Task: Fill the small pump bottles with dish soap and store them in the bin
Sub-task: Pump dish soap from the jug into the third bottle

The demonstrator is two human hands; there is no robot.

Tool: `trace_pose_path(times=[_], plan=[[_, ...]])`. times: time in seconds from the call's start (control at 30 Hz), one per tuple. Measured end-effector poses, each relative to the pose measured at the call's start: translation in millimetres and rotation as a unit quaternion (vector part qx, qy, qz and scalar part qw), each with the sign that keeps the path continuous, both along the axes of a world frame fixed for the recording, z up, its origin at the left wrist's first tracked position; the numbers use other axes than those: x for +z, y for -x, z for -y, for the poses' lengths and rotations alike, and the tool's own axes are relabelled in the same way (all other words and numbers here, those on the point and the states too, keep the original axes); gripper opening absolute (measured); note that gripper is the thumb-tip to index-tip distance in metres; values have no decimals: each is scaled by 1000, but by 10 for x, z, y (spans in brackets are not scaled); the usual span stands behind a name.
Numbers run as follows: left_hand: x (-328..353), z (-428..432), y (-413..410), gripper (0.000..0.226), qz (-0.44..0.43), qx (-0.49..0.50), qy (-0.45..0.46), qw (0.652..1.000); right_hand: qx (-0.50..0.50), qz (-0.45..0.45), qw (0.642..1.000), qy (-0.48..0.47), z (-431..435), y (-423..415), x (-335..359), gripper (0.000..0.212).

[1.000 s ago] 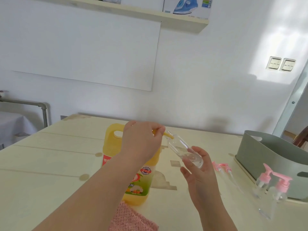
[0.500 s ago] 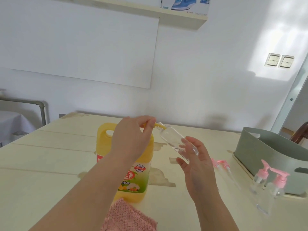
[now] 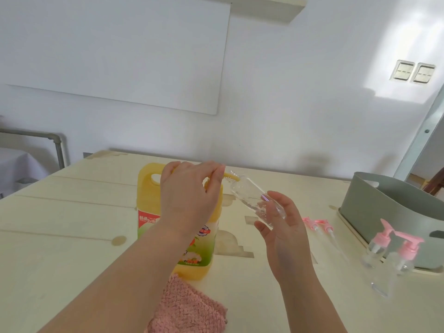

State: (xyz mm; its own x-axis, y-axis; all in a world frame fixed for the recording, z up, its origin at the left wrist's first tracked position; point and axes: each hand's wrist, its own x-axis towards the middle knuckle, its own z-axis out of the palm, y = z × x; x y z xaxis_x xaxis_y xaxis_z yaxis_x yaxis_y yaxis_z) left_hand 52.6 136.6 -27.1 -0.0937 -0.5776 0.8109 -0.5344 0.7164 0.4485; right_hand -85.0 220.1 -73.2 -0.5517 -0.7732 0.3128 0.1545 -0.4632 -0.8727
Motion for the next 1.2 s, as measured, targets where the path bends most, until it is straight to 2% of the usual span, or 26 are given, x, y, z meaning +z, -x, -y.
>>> trace_pose_path(times=[0.27,0.4,0.53,0.7,0.97,1.2], plan=[[296,-108,-123,26,50,-35,-100,993,-10,-5,1000,-2,-79,-32,128,17],[245,-106,-83,27,19,-49,-78,996,-15,-13,1000,1,-87,-46,151,20],[121,-65,-19,28,-31,-54,-14,998,-21,-5,1000,5,-55,-55,116,14],[10,-2,46,24,-24,-10,5,1000,-20,5,1000,0,-15,-35,32,11],[-26,-19,38,29,-3,5,7,1000,-18,8,1000,-13,-36,-48,16,11],[336,-60,-120,24,60,-27,-115,991,-28,-21,999,-18,-83,-39,179,14]])
